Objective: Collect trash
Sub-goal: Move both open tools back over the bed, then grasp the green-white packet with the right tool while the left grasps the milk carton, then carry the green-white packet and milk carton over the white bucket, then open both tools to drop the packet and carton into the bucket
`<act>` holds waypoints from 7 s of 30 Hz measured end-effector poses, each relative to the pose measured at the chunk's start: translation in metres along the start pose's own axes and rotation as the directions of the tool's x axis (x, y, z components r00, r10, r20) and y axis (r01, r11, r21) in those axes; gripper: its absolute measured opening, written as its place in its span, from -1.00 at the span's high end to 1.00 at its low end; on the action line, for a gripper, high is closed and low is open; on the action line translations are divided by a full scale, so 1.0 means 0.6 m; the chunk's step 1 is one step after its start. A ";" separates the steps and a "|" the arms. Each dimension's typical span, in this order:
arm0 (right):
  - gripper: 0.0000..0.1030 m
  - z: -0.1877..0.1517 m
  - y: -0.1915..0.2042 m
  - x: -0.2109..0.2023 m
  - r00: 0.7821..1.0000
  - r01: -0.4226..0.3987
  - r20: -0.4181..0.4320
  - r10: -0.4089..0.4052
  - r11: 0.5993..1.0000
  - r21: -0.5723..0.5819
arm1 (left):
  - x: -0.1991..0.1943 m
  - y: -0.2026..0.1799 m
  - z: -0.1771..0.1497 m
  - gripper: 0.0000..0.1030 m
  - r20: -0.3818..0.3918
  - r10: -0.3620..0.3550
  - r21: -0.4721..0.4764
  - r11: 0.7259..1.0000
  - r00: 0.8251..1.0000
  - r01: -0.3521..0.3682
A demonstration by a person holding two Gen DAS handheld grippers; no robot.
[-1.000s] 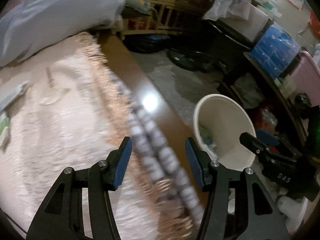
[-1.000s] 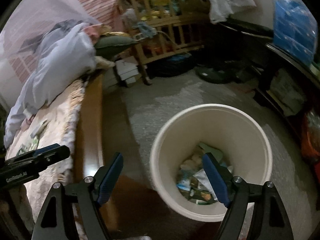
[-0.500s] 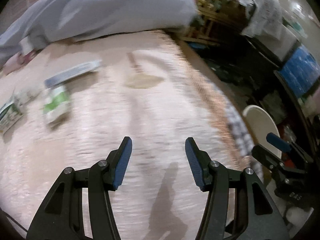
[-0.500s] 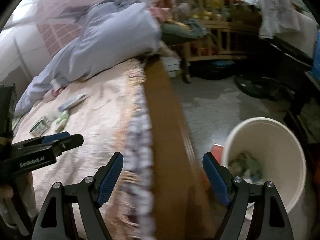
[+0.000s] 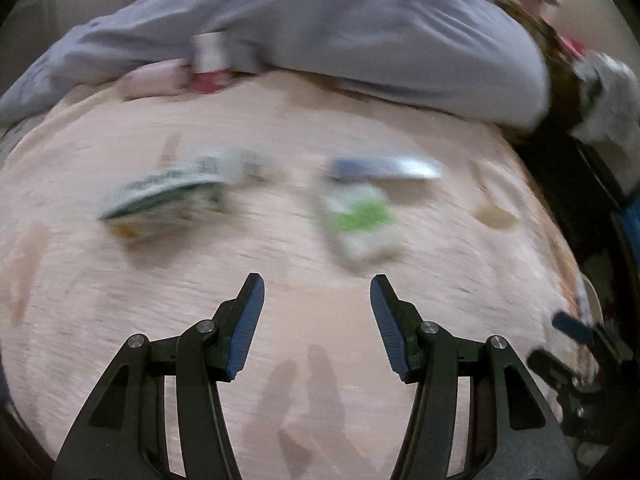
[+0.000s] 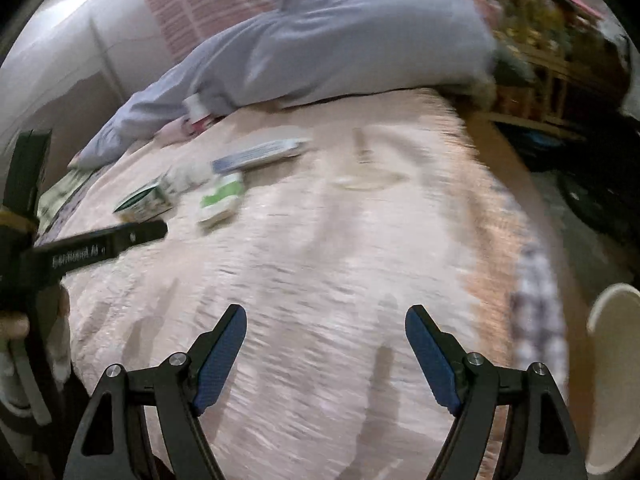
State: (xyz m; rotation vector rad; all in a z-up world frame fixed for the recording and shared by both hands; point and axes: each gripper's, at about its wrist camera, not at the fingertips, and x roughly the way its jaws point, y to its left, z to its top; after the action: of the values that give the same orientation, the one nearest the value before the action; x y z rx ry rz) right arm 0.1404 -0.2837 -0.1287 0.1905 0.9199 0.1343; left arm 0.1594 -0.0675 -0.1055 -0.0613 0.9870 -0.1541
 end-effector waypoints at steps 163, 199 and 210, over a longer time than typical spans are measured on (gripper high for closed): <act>0.32 -0.180 -0.490 -0.248 0.944 0.301 -0.016 -0.329 0.842 0.447 | 0.049 -0.753 -0.162 0.04 -0.263 -0.357 0.525 0.727 0.896 0.444; -0.04 -0.196 -0.532 -0.251 0.925 0.349 -0.055 -0.377 0.781 0.518 | 0.105 -0.797 -0.165 -0.07 -0.394 -0.443 0.399 0.707 0.805 0.584; -0.07 -0.198 -0.522 -0.249 0.924 0.357 -0.063 -0.377 0.790 0.498 | 0.086 -0.771 -0.156 -0.07 -0.358 -0.428 0.404 0.730 0.830 0.551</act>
State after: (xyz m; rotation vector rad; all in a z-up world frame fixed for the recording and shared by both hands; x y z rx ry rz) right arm -0.0336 -0.6060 -0.1519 0.4924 0.9216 -0.4823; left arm 0.0617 -0.5309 -0.1433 0.1737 1.1314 -0.9316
